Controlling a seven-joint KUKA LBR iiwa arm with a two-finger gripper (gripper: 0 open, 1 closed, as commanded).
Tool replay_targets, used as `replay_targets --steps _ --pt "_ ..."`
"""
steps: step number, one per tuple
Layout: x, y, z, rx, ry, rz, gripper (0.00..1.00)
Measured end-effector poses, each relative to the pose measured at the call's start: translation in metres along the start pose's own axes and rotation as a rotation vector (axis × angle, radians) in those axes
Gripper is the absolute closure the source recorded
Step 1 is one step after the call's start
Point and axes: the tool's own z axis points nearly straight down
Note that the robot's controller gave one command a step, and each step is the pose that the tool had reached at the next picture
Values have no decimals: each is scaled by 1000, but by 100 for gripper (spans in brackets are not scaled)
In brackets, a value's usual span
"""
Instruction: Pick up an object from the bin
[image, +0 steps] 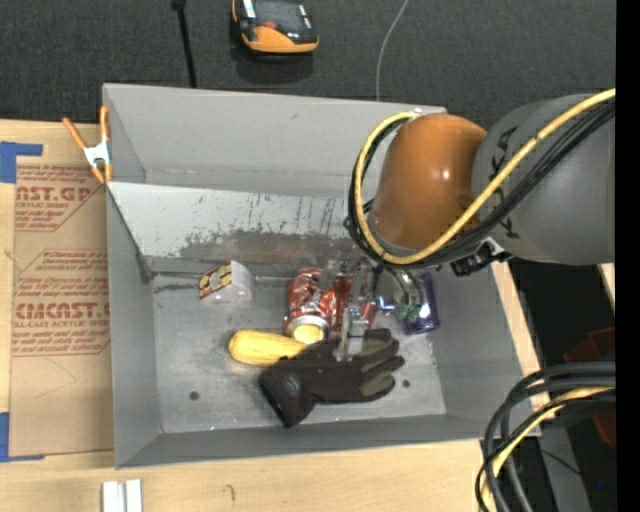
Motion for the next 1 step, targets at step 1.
replay_targets --steps 1 --pt "-2 0 -5 0 -8 1 0"
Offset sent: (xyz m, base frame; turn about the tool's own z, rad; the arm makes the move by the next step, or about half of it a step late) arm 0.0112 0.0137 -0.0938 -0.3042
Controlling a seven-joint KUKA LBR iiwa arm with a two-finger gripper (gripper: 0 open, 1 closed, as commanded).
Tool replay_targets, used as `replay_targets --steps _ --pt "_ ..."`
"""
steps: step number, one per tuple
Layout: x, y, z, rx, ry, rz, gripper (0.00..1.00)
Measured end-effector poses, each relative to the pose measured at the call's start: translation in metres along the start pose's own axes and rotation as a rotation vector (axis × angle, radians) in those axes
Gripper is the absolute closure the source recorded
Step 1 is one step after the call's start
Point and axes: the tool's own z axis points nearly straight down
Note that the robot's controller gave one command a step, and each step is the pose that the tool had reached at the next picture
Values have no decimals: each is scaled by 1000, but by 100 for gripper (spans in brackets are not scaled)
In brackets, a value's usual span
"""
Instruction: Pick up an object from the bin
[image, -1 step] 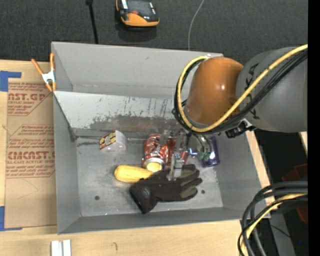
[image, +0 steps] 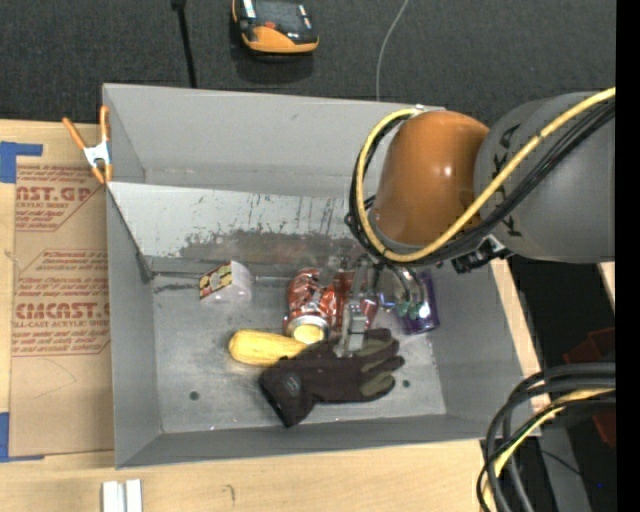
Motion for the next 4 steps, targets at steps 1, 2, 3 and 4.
replay_targets --steps 1,2,3,4 --pt "-3 2 13 1 -6 -51 0" --pt "-5 13 95 0 -15 -62 100" --pt "-5 13 95 0 -16 -61 100" --pt "13 12 -94 1 3 -51 100"
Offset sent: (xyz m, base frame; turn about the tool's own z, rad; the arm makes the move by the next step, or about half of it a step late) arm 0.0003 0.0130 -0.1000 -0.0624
